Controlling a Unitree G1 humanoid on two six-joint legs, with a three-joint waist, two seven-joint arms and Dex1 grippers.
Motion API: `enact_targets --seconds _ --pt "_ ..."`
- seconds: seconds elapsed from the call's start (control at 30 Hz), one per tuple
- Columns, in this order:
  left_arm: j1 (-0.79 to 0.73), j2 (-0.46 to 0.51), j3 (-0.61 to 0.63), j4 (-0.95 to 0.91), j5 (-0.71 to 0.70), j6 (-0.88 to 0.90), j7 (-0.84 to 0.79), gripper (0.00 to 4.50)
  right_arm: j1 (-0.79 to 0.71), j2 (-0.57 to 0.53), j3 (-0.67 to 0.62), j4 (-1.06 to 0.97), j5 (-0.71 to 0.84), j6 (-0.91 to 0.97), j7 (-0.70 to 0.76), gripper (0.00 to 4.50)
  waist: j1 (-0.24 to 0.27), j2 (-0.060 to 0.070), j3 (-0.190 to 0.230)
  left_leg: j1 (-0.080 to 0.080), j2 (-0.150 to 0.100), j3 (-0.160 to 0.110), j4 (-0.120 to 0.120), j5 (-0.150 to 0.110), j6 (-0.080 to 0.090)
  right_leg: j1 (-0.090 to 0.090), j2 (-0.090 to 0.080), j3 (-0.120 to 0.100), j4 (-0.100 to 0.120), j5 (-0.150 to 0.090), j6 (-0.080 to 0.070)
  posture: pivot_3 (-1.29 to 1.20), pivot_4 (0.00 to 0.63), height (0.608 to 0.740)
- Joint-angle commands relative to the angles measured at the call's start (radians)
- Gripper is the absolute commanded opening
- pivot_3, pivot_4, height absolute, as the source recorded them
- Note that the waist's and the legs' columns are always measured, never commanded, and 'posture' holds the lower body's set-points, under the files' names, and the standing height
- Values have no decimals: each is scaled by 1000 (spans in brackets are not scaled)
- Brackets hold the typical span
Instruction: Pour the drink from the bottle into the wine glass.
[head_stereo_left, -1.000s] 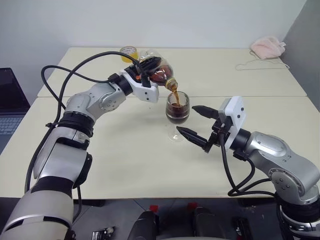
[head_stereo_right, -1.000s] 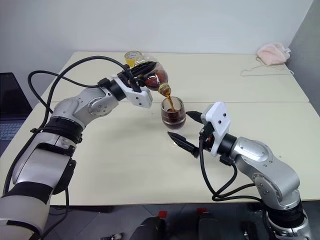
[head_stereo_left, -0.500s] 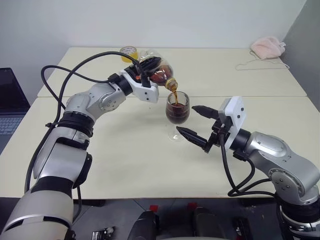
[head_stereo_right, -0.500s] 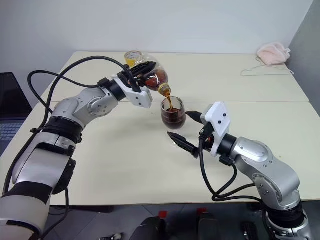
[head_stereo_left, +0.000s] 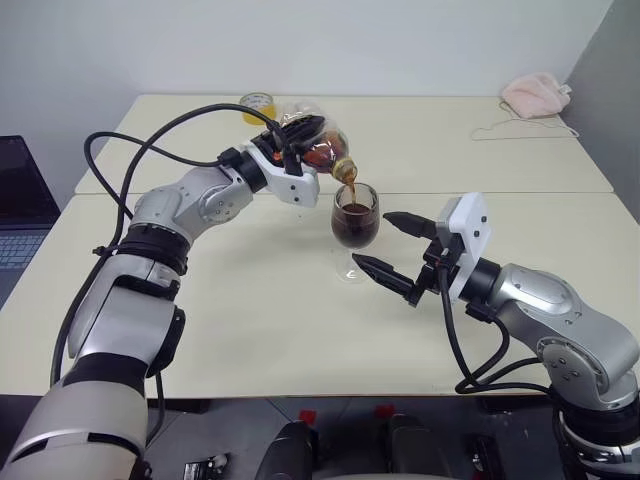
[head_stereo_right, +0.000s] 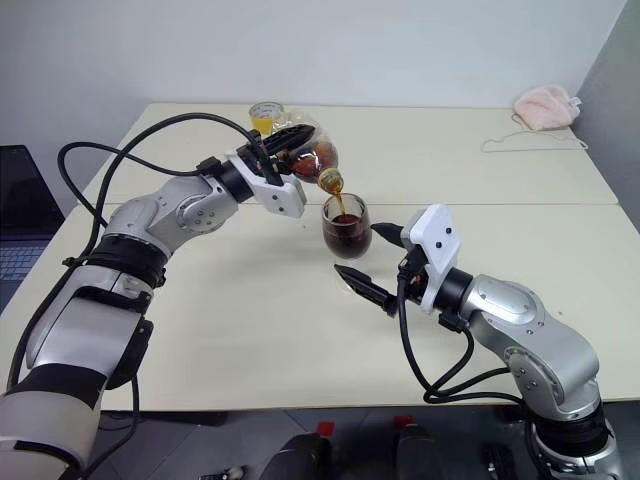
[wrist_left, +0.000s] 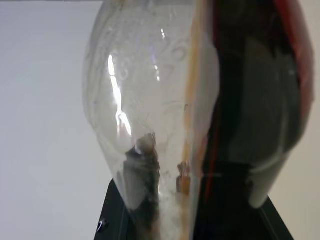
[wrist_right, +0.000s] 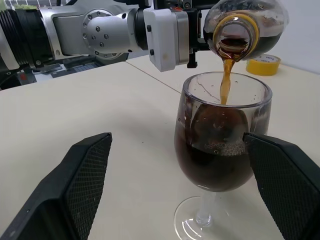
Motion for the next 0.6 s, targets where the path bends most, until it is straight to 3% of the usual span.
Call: enact_targets --seconds 0.03,0.6 --pt "17 -6 41 -48 -83 12 -41 898 -3 1 -4 -37 0 -19 3 4500 -1 0 0 0 0 0 0 0 0 0 0 0 0 0 0 0 150 740" --pt "190 -82 185 -222 -418 216 -282 896 -9 -4 4 -31 -15 -48 23 4500 -4 0 0 -7 -1 -2 7 0 0 -5 -1 0 2 0 0 0 150 740"
